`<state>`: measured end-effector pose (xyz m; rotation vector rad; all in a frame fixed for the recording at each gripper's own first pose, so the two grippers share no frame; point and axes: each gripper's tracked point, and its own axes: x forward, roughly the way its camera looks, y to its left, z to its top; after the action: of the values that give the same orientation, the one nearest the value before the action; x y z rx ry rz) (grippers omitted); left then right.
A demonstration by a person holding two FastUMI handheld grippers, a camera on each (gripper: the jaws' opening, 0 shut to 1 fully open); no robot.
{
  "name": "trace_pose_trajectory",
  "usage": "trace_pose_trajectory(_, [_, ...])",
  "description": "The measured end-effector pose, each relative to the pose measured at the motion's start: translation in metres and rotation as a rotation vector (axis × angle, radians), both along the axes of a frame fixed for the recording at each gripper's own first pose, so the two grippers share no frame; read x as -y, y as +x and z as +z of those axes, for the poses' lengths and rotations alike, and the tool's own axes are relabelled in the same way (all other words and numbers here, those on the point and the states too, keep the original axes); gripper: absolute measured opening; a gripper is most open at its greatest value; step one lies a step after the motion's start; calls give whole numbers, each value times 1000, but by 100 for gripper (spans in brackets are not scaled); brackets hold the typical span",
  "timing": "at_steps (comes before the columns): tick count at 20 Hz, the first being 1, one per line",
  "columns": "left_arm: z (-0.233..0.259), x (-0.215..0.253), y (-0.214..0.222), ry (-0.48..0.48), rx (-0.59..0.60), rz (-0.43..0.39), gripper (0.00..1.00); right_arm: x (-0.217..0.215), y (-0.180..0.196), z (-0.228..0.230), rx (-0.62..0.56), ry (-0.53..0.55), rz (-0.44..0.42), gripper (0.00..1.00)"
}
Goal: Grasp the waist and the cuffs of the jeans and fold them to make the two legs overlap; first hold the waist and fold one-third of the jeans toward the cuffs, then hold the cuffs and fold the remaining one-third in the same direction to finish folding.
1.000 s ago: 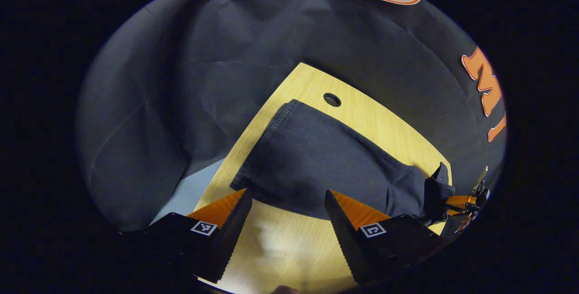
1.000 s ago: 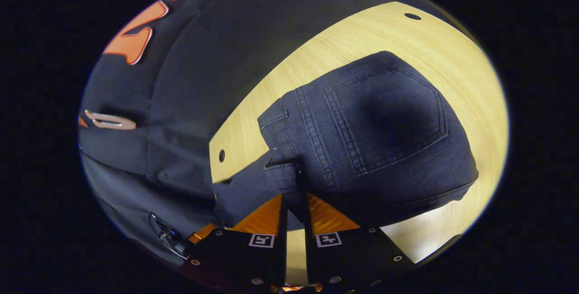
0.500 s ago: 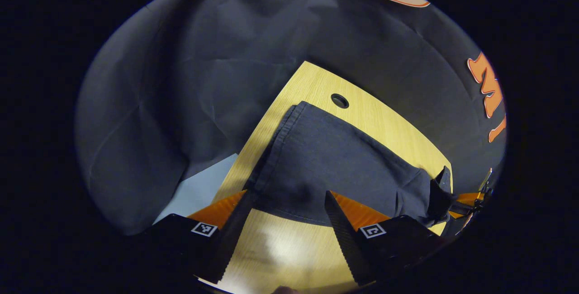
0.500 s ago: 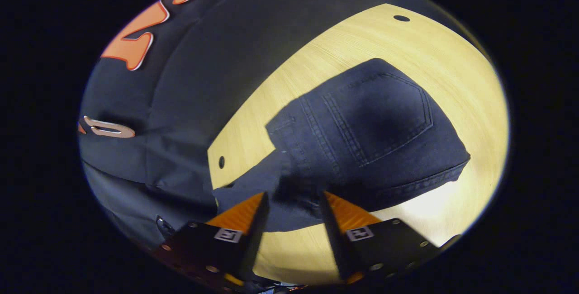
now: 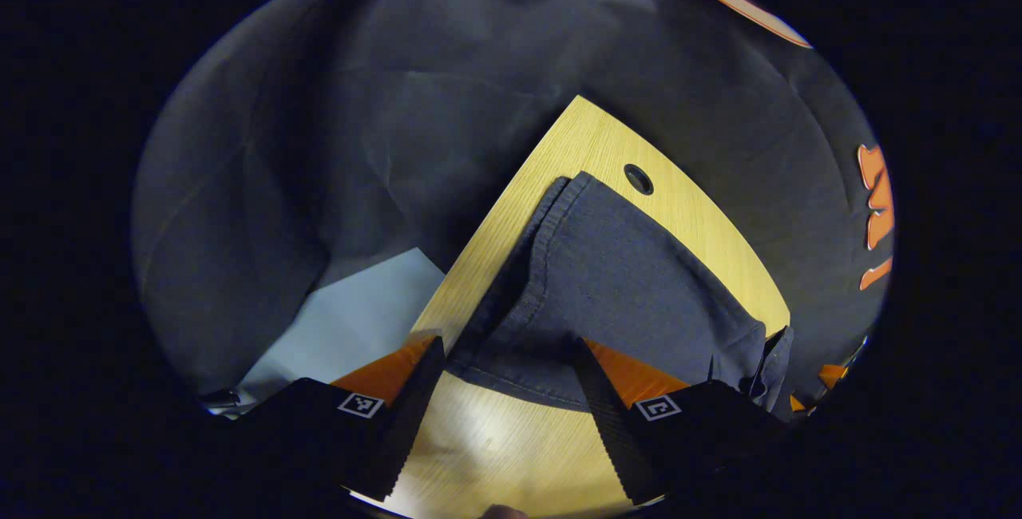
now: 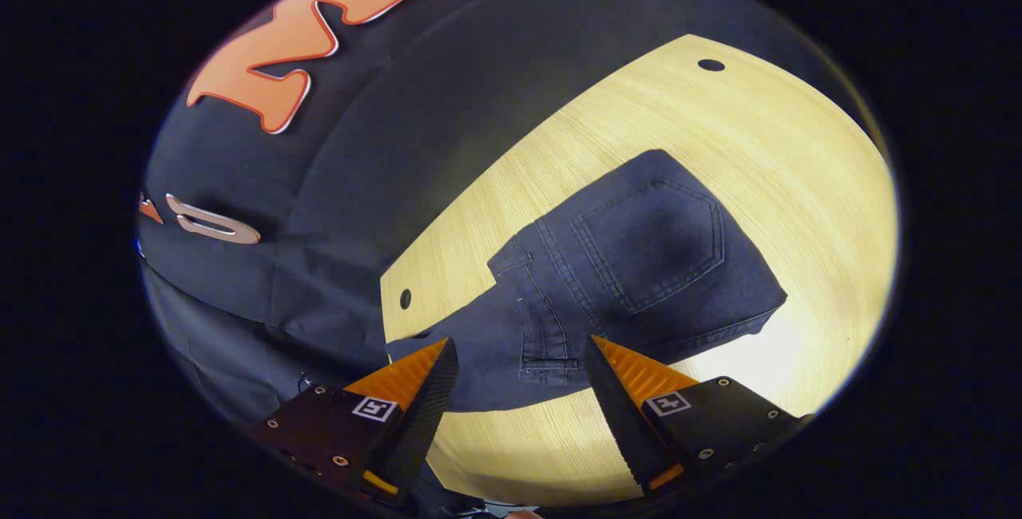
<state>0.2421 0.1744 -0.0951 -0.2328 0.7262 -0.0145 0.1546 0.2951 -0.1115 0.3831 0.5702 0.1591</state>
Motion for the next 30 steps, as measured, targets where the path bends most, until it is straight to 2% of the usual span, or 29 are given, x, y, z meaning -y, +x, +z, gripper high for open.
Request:
trace_pose_trajectory(2, [4,1,4,-12,25,11,96,0,-3,9,20,10,7,97])
trace_pose_trajectory(4, [3,7,4,47,17,21,98,3,-6,14,28,14,14,97])
trace_pose_trajectory(7, [-3,25,4,205,19,-14,99,12,-5,17,33,19,11,97])
trace_pose_trajectory(8, [-4,29,3,297,19,-23,100,14,-4,18,35,25,9,97])
trace_pose_trajectory(9, [-12,32,1,400,8,-43,95,18,-3,19,34,29,6,97])
trace_pose_trajectory(10, [-6,42,-1,451,53,-62,96,22,-1,19,35,34,2,97])
trace_pose_trajectory(12, [-9,57,2,512,81,-82,71,31,0,21,33,40,-6,97])
trace_pose_trajectory(14, [-11,69,0,511,81,-100,47,40,0,24,36,43,-12,97])
trace_pose_trajectory(15, [-12,71,-1,504,66,-128,34,43,2,26,42,44,-11,97])
trace_pose_trajectory(16, [-6,77,-1,461,104,-119,32,48,2,29,45,45,-12,97])
trace_pose_trajectory(17, [-7,79,-5,426,76,-135,19,51,3,32,54,44,-11,97])
trace_pose_trajectory(18, [5,80,-3,356,121,-96,19,55,5,33,54,40,-15,97])
trace_pose_trajectory(19, [6,85,-2,267,139,-90,12,59,6,33,57,40,-16,97])
trace_pose_trajectory(21, [18,105,-5,112,180,-83,12,64,8,36,53,44,-11,97])
trace_pose_trajectory(22, [30,117,-7,67,211,-85,12,65,9,35,53,44,-4,97])
trace_pose_trajectory(25, [59,134,-20,16,286,-123,12,70,12,38,60,25,12,96])
trace_pose_trajectory(27, [86,167,-35,-28,321,-150,12,73,14,39,60,20,25,97])
trace_pose_trajectory(30, [117,197,-51,-41,378,-192,11,77,17,44,65,13,41,97])
